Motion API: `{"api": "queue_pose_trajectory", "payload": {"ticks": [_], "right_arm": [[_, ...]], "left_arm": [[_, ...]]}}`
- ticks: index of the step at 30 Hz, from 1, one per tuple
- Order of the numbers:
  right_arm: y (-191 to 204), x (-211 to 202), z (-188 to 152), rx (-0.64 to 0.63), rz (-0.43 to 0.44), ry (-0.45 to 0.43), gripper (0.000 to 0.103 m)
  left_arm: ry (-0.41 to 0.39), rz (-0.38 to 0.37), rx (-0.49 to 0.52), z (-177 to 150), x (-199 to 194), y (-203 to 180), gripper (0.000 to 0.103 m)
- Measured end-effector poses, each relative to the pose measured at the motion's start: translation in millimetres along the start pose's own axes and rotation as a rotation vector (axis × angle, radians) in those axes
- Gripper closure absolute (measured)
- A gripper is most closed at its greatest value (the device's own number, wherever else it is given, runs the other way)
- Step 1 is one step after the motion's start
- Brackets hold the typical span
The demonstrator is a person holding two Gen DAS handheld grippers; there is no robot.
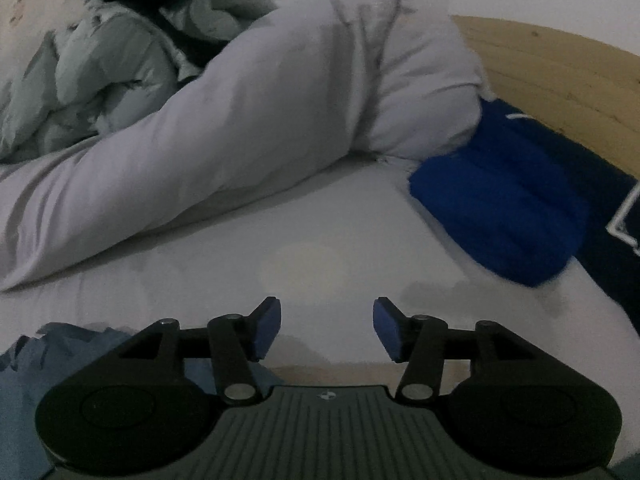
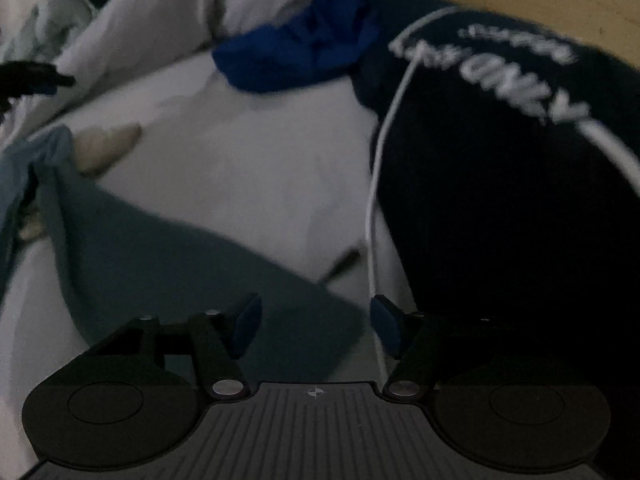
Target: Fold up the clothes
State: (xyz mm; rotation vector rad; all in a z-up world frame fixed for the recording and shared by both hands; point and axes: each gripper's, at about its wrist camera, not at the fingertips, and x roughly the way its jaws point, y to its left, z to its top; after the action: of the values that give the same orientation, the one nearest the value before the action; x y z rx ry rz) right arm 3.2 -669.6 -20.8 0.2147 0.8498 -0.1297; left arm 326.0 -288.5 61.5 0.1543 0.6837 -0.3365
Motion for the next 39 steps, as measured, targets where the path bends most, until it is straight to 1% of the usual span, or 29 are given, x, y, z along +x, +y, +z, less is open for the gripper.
{"api": "queue_pose_trajectory", "payload": {"ticks": [4,6,7,9,10,11,13,19,22,24,26,28,29,31,33,36,39], "right_arm": [[-3,11,0,0.025,0.0,-0.024,0.041],[-2,16,2,0.021,-0.021,-0.024,0.043],[-1,19,2,0.008,-0.022,-0.02,0.048],[0,18,2,-0.006,-0.01,-0.018,0.063],[1,15,3,-0.012,-0.011,-0.022,0.084],[4,11,6,-0.025,-0.027,-0.029,0.098],[11,-1,13,-0.057,-0.053,-0.059,0.098],[24,-47,47,-0.117,-0.12,-0.212,0.098],[22,-63,72,-0.177,-0.153,-0.238,0.098],[19,-69,88,-0.211,-0.161,-0.239,0.098],[20,-69,101,-0.25,-0.193,-0.228,0.098],[19,-70,112,-0.273,-0.21,-0.236,0.098],[17,-68,118,-0.27,-0.215,-0.244,0.098],[11,-63,131,-0.247,-0.218,-0.263,0.098],[8,-55,141,-0.248,-0.238,-0.267,0.098],[-1,-29,158,-0.259,-0.249,-0.208,0.098],[-9,0,167,-0.268,-0.256,-0.149,0.098]], "left_arm": [[0.009,0.022,-0.014,-4,0,7,0.046],[0.019,0.046,-0.025,-6,3,12,0.046],[0.022,0.056,-0.031,-6,4,14,0.046],[0.027,0.072,-0.045,-7,3,18,0.046],[0.028,0.078,-0.051,-7,2,20,0.046],[0.029,0.083,-0.057,-7,2,22,0.046],[0.03,0.085,-0.063,-7,0,26,0.045],[0.052,0.084,-0.083,-10,-2,33,0.044],[0.068,0.078,-0.065,-12,0,32,0.044],[0.075,0.073,-0.05,-15,2,28,0.044],[0.079,0.066,-0.049,-17,5,25,0.044],[0.078,0.061,-0.054,-19,8,21,0.043],[0.076,0.061,-0.054,-21,10,19,0.041],[0.074,0.06,-0.043,-24,15,12,0.033],[0.075,0.061,-0.017,-29,20,4,0.033],[0.087,0.063,0.008,-36,27,-6,0.033],[0.074,0.068,0.006,-41,30,-8,0.033]]}}
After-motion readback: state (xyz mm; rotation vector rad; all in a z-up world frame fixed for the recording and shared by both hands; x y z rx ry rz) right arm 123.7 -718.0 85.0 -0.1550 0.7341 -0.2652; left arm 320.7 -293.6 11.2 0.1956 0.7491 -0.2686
